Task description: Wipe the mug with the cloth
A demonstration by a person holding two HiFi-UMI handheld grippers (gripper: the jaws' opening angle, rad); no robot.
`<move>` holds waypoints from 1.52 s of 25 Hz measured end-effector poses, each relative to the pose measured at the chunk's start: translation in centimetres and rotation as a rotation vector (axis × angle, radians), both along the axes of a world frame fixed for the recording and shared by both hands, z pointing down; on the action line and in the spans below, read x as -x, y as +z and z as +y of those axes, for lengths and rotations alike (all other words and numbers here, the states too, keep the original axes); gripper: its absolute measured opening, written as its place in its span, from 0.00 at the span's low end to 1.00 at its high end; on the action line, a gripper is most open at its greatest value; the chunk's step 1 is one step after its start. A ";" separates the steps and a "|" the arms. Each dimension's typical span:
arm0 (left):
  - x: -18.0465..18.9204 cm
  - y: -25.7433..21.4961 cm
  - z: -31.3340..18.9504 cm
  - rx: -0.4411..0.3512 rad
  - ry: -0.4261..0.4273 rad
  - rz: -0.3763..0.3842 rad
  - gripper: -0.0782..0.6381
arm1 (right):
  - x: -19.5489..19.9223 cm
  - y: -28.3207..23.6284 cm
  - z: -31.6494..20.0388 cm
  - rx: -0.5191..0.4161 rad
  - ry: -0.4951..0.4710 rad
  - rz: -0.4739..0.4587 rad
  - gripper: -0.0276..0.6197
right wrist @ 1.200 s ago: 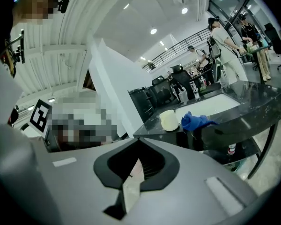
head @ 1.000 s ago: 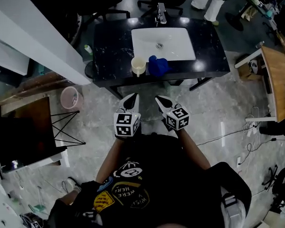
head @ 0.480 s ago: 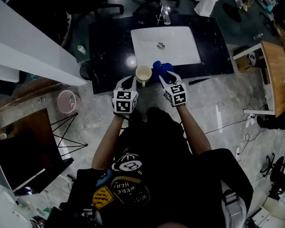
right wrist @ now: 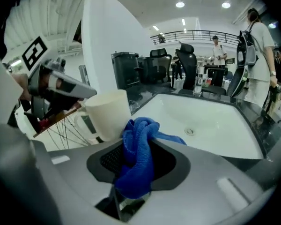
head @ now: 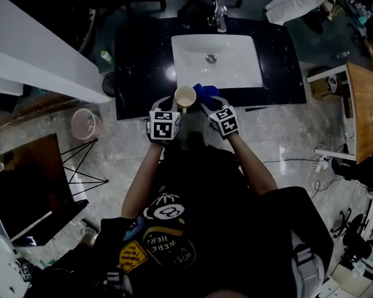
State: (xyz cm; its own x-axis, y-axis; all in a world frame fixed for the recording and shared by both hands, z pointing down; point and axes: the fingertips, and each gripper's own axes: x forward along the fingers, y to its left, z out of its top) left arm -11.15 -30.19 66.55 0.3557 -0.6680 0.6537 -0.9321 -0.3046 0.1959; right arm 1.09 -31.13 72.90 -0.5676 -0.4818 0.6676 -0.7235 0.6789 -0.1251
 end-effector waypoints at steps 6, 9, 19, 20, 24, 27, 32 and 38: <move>0.1 -0.1 -0.2 -0.004 -0.032 0.000 0.12 | 1.7 -3.3 -2.3 -0.067 -0.066 -0.062 0.24; 0.1 -0.1 -0.2 -0.016 -0.073 -0.010 0.12 | 2.6 -3.4 1.0 -0.093 -0.179 -0.009 0.24; -1.8 1.1 1.4 0.007 -0.052 -0.027 0.12 | 0.2 -5.6 -0.5 -0.101 -0.057 -0.046 0.24; -1.9 1.2 1.4 0.011 -0.050 -0.026 0.12 | 0.2 -5.9 -2.0 -0.111 -0.034 -0.039 0.24; -2.6 1.8 1.9 0.042 -0.047 0.007 0.12 | 1.3 -4.7 -1.0 -0.077 -0.122 0.034 0.24; -3.1 2.4 2.5 0.058 -0.042 0.020 0.12 | 2.7 -4.2 4.2 -0.038 -0.225 0.016 0.24; -3.0 2.3 2.1 0.050 -0.033 0.010 0.12 | 0.7 -5.5 2.6 -0.060 -0.131 -0.023 0.24; -2.7 2.7 2.3 0.067 -0.048 0.022 0.12 | 0.9 -6.0 -1.9 -0.092 -0.098 0.019 0.24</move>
